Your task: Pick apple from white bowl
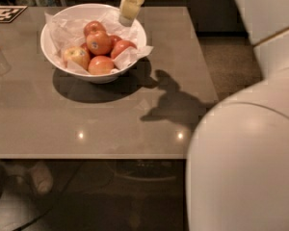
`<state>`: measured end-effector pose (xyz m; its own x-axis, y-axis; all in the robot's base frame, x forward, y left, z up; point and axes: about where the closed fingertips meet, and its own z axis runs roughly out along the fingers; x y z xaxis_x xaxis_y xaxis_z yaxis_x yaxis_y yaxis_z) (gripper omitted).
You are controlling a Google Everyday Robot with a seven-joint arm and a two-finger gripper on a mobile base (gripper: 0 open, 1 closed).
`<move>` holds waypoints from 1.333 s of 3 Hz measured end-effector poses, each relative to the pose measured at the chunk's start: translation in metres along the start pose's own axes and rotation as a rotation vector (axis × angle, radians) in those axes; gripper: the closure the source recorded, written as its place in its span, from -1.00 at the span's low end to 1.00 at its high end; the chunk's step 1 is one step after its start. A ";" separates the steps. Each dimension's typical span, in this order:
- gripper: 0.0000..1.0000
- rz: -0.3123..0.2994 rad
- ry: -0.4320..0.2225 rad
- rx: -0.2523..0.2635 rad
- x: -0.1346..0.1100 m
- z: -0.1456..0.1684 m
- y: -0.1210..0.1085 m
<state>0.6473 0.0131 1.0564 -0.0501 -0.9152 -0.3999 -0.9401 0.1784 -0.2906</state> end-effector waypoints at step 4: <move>-1.00 0.072 -0.144 -0.151 -0.023 0.104 -0.020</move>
Offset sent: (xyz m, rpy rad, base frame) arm 0.0225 0.0156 -0.0147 0.0575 0.0084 0.0359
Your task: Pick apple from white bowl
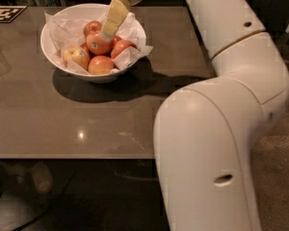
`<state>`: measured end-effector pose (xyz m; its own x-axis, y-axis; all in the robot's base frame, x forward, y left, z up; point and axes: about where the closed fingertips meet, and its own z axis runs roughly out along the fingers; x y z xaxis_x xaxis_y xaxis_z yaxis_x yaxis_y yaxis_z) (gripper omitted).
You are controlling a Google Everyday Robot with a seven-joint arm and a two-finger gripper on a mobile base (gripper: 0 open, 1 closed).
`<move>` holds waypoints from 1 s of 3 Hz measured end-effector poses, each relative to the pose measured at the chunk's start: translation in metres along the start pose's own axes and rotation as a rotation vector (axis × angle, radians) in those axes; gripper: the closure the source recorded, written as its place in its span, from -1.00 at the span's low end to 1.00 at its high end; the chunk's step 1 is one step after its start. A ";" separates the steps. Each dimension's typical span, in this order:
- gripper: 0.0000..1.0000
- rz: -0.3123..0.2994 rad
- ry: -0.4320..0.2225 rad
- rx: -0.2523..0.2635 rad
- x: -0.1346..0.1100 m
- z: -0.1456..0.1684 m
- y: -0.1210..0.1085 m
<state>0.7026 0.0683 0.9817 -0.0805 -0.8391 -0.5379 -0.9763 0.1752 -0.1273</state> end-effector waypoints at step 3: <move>-1.00 0.049 -0.078 -0.097 0.001 0.054 -0.009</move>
Offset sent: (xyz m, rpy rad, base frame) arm 0.0046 0.0052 -0.0237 0.0577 0.0650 0.0396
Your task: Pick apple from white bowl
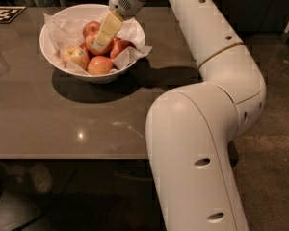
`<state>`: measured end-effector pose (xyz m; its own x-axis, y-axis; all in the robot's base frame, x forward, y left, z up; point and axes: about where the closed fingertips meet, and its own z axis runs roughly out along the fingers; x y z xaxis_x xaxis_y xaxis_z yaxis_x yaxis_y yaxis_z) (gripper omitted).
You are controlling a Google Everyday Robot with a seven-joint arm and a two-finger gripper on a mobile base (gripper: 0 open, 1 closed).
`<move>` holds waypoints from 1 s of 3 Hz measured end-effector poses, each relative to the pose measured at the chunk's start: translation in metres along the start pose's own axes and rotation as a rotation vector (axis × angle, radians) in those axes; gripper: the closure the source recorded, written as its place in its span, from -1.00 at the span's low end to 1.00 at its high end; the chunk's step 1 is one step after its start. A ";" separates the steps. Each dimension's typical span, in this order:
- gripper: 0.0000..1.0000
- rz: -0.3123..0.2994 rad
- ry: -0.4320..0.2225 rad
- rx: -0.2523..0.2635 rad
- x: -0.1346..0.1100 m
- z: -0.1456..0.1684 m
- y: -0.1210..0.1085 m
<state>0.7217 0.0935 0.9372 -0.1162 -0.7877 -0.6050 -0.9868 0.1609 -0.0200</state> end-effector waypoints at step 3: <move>-0.62 0.115 0.014 0.035 -0.001 0.021 0.009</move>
Offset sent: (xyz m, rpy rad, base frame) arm -0.0362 -0.0004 -0.0240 -0.0593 0.0514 -0.1399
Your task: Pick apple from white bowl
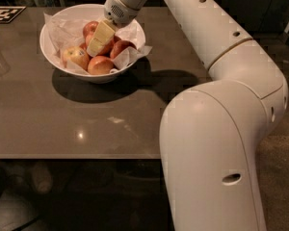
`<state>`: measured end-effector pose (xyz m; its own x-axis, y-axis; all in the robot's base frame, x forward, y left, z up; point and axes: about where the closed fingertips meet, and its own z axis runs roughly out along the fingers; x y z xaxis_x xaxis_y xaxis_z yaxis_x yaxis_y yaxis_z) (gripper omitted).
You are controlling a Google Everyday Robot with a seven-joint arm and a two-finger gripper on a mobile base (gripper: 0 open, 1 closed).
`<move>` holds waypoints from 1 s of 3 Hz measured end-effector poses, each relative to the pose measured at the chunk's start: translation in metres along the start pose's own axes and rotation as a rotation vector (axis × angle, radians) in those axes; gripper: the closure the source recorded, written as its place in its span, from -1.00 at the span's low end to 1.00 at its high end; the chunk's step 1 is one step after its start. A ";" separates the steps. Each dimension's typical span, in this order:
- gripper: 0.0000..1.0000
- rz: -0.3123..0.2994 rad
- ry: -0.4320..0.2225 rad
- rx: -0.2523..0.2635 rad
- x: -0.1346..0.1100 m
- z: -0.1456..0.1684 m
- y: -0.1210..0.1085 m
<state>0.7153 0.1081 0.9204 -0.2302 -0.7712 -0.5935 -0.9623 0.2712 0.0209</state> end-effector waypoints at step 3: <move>-1.00 0.007 0.000 0.004 -0.001 0.011 -0.001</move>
Offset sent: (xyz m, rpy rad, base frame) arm 0.0000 0.0000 0.0000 0.0000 0.0000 0.0000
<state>0.7185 0.1153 0.9121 -0.2368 -0.7696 -0.5930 -0.9601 0.2787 0.0217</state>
